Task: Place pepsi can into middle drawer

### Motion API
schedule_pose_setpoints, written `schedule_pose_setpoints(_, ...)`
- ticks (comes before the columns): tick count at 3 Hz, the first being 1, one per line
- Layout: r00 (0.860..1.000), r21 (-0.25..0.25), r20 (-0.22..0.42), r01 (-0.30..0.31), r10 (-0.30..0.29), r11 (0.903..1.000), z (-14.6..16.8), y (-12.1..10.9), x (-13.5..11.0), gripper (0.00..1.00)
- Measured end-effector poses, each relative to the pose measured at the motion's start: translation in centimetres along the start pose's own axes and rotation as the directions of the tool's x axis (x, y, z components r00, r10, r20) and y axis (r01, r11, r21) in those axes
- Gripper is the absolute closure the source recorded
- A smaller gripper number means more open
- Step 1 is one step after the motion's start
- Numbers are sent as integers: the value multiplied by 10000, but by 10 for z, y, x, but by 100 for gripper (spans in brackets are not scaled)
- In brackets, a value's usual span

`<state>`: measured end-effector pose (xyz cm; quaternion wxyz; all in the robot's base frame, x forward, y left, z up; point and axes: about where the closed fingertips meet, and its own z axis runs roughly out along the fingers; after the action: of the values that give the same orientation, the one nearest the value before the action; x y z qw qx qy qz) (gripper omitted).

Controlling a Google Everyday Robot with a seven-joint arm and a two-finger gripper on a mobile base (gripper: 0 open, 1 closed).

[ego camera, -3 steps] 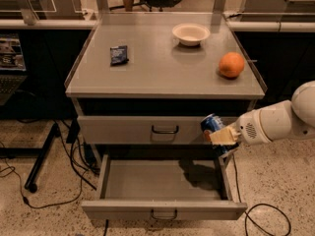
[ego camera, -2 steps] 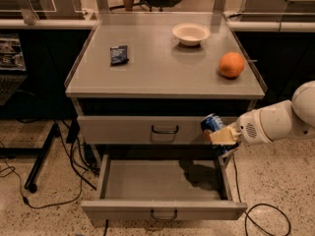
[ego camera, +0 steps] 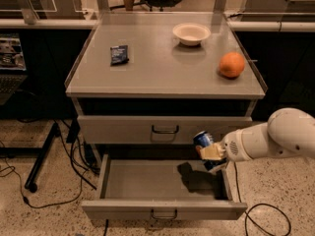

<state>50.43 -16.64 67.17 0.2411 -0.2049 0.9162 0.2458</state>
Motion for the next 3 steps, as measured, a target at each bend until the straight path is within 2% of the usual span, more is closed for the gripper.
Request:
schedule_pose_setpoints(1, 9982, -7, -246, -539, 539, 9985, 41, -12, 21, 100)
schedule_pose_setpoints(2, 9901, -56, -849, -1124, 1115, 9936, 96, -32, 44, 100)
schedule_pose_setpoints(3, 9806, 7, -1398, -1386, 1374, 9903, 129, -45, 57, 100)
